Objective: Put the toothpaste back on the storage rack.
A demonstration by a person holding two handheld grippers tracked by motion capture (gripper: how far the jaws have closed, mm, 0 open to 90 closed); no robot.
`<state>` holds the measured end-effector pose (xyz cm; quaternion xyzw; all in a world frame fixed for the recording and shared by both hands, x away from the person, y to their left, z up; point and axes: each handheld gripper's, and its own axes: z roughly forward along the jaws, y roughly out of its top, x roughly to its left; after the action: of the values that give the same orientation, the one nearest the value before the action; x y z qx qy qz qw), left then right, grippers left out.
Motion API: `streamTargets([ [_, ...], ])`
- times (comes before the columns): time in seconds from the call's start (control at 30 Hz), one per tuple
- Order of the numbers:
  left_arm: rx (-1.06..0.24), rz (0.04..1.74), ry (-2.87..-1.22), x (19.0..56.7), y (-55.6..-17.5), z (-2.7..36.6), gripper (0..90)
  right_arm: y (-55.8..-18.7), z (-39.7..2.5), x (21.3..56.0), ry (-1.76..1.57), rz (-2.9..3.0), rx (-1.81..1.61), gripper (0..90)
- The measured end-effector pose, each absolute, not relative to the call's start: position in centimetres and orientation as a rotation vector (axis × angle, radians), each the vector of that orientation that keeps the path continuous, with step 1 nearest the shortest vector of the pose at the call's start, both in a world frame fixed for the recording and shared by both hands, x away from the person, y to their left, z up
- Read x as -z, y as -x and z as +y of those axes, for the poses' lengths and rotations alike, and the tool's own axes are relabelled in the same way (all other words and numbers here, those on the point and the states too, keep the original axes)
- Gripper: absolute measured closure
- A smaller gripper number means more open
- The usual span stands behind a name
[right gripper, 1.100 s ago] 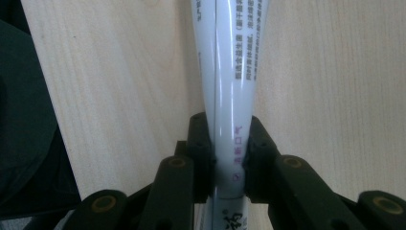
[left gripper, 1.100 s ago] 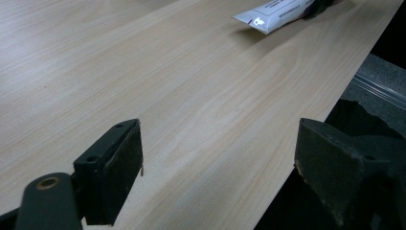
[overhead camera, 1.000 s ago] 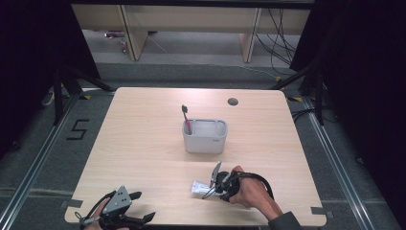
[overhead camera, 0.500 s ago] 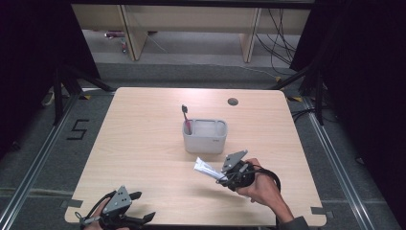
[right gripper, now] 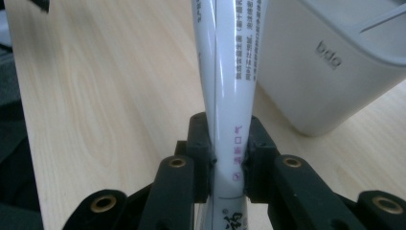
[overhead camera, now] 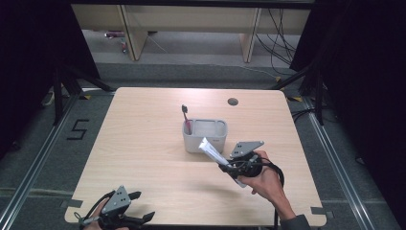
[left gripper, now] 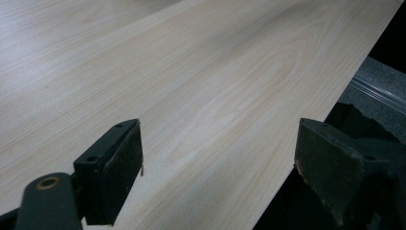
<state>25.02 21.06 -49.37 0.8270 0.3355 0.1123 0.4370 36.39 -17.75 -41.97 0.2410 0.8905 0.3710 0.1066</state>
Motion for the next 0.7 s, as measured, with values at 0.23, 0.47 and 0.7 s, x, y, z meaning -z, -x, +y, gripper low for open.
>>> streamTargets([
  [0.23,-0.288,0.838,-2.045,49.4,-25.0,21.1,16.5,-37.1,-17.8,40.9,-0.746,2.539,-1.214,76.8],
  [0.47,-0.288,0.841,-2.039,49.5,-25.0,21.1,16.5,-38.0,-18.2,40.1,-0.764,2.467,-1.293,76.8],
  [0.7,-0.286,0.845,-2.041,49.5,-25.0,21.1,16.5,-38.4,-18.4,39.3,-0.793,2.412,-1.322,76.8],
])
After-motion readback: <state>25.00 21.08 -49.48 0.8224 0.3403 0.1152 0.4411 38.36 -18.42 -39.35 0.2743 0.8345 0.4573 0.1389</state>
